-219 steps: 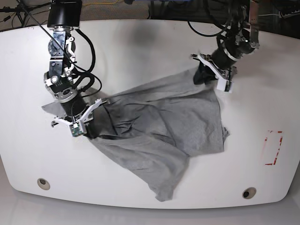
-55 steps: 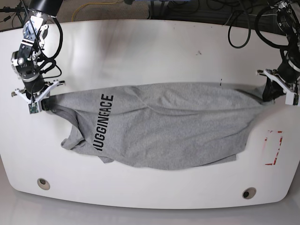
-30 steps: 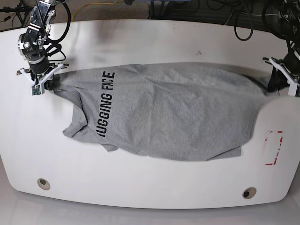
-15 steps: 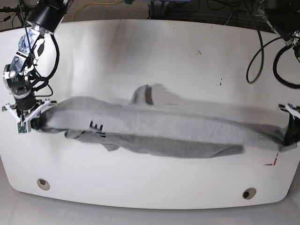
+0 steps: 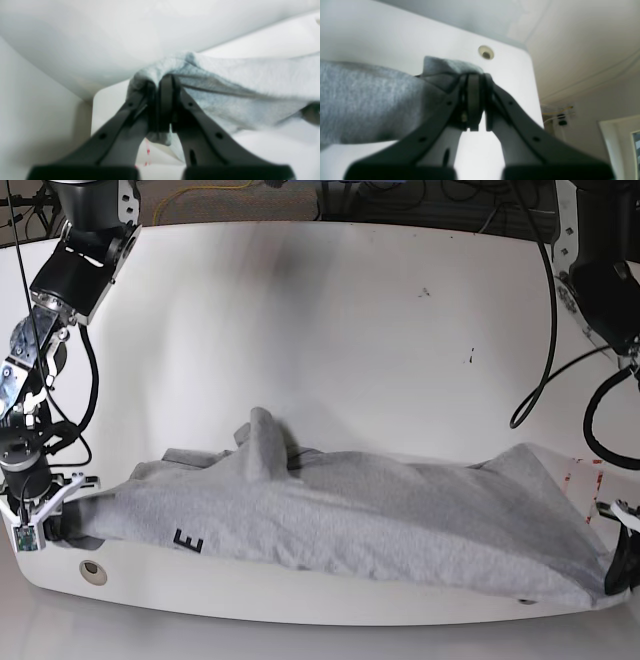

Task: Fold the T-shirt properly

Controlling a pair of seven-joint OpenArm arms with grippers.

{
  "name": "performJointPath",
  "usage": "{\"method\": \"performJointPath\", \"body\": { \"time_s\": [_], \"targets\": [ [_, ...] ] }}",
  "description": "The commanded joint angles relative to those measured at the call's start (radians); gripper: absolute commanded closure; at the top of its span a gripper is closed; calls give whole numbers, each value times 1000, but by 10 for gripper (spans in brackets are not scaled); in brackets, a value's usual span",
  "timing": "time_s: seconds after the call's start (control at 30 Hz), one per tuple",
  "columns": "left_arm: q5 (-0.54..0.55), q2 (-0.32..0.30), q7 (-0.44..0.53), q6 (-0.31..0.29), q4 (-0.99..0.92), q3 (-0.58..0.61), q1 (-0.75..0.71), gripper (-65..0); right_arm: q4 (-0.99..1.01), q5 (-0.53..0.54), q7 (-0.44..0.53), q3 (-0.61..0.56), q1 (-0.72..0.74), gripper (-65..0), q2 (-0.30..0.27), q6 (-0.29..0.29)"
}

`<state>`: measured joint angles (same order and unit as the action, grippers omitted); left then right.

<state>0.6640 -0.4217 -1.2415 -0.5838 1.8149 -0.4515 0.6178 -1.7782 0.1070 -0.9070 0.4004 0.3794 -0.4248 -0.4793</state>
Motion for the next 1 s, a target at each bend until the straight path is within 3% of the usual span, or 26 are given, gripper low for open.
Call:
{"method": "performJointPath", "body": {
  "time_s": [0.0,0.67,0.83,0.97],
  "targets": [
    [-2,-1,27,6,-48,-7,78,0,-15,6,22,-27,69,-6,-39,4],
    [-3,8,30,9,-349,-5,529,0,151,10,-19,-228,544,-6,-164,4],
    [-3,8,30,61,-407,-5,633,0,196,9,-21,-278,662,-6,-181,4],
    [-3,8,39,68,-452,-5,710,0,229,7,-21,-341,757,-6,-194,4]
  ]
}}
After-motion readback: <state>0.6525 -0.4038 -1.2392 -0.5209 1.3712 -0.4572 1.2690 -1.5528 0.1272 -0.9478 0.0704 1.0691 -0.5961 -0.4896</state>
